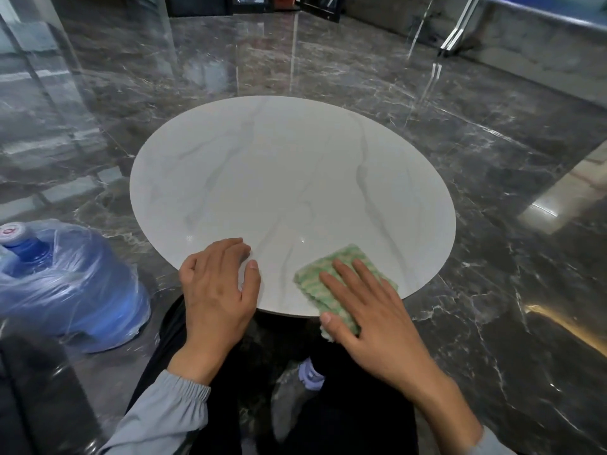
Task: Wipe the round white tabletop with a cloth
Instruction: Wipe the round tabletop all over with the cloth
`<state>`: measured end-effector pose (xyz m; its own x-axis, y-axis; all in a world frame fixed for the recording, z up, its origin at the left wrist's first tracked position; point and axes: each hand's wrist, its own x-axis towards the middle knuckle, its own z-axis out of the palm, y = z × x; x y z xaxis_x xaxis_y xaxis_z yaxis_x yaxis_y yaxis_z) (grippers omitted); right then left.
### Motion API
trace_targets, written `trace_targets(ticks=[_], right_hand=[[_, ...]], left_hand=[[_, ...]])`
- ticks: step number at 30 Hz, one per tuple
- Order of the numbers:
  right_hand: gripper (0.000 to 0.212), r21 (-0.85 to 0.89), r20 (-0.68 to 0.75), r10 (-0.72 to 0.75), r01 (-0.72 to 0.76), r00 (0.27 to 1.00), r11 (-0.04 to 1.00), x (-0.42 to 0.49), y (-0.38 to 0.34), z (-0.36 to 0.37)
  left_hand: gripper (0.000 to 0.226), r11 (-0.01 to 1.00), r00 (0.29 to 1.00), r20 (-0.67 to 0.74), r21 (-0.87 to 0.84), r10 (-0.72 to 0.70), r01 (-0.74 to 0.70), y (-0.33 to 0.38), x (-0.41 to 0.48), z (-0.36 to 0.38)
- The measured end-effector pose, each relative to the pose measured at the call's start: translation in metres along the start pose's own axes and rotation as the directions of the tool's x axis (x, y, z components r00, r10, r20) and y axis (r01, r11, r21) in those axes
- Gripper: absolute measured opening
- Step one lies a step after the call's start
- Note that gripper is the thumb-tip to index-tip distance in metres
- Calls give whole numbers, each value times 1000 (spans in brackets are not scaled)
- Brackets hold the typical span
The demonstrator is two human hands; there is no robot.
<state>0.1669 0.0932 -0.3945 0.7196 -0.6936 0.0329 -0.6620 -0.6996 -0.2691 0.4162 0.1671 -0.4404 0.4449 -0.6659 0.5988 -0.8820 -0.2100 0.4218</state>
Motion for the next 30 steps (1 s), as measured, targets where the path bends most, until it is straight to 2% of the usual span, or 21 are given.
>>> trace_targets(ticks=[3,5,7,8,11,16,21,25,28,30], right_hand=[[60,199,-45,20,-11,999,980,0,2,-8],[52,305,-218,141,-70,966,950,0,2,-11],[42,285,-366,268,-166,891,944,1,6,-16],[40,261,-374,319,-231,871,937,2,9,-19],[39,206,-305,404,-355,862,912,8,18,-26],[21,116,-196,402,-386,895,915,29,20,-40],[4,238,-115,395,-361,911,902,49,24,-52],[6,303,-141,405,-350,904,886,60,29,-60],[5,204,-104,364,-338,926,919,68,31,-55],[16,94,-143,336,-325,931,941,67,31,-45]], left_hand=[[28,1000,1000,3,17,4,-4,0,0,0],[28,1000,1000,-1,18,8,-8,0,0,1],[29,1000,1000,-4,19,9,-9,-1,0,1],[29,1000,1000,-4,19,9,-9,-1,-1,1],[28,1000,1000,-4,19,14,-14,-1,-1,2],[28,1000,1000,-15,22,11,-11,-2,-1,3],[30,1000,1000,-26,17,10,-10,-3,-1,5],[29,1000,999,-47,22,17,-16,-3,-1,6],[28,999,999,-48,25,21,-20,-3,-1,6],[28,1000,999,-46,18,21,-21,-3,-1,5]])
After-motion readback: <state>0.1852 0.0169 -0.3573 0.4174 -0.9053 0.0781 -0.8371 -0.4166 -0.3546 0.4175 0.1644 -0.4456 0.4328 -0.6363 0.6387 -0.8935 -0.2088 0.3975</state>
